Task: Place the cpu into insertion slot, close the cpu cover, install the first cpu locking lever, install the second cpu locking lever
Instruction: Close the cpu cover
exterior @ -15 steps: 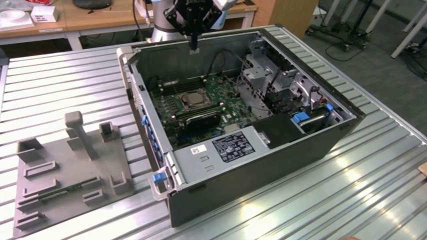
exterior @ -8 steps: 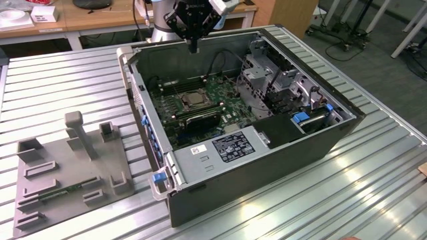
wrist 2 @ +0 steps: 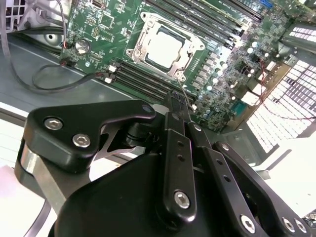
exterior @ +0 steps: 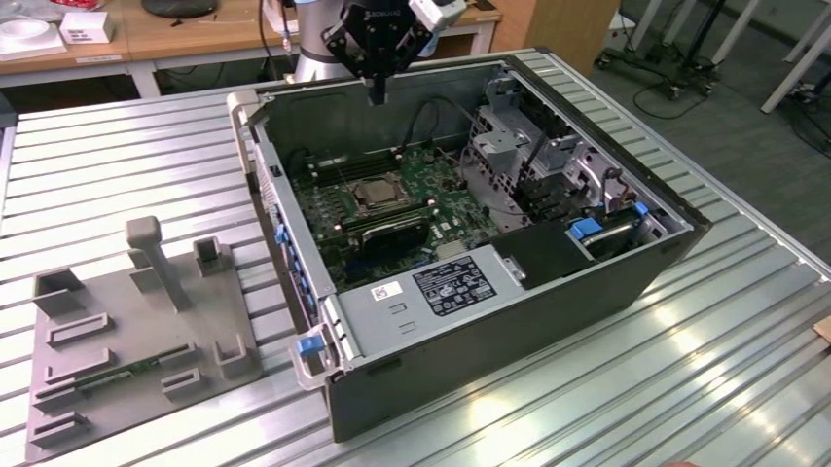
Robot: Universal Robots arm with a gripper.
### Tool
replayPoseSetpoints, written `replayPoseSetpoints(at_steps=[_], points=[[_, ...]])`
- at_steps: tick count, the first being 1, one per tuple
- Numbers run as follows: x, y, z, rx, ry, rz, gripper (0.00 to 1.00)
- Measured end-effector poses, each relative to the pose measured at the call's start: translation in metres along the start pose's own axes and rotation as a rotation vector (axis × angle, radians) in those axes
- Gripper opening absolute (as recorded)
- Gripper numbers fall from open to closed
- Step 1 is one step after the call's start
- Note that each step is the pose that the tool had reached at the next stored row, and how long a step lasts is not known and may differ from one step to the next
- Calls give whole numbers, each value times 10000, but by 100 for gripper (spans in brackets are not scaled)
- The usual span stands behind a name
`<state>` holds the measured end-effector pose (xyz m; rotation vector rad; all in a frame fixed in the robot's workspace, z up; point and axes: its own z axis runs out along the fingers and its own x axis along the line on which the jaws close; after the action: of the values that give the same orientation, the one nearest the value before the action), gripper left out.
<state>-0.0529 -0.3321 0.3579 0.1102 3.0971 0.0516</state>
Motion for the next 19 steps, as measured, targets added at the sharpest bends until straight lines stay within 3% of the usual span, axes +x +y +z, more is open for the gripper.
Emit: replayPoseSetpoints(at_steps=[7, 13, 19], points=[[-68, 4, 7, 0, 0, -1, 10], [-71, 5, 9, -1, -1, 0, 10], [-67, 2, 89, 0, -1, 0, 10]])
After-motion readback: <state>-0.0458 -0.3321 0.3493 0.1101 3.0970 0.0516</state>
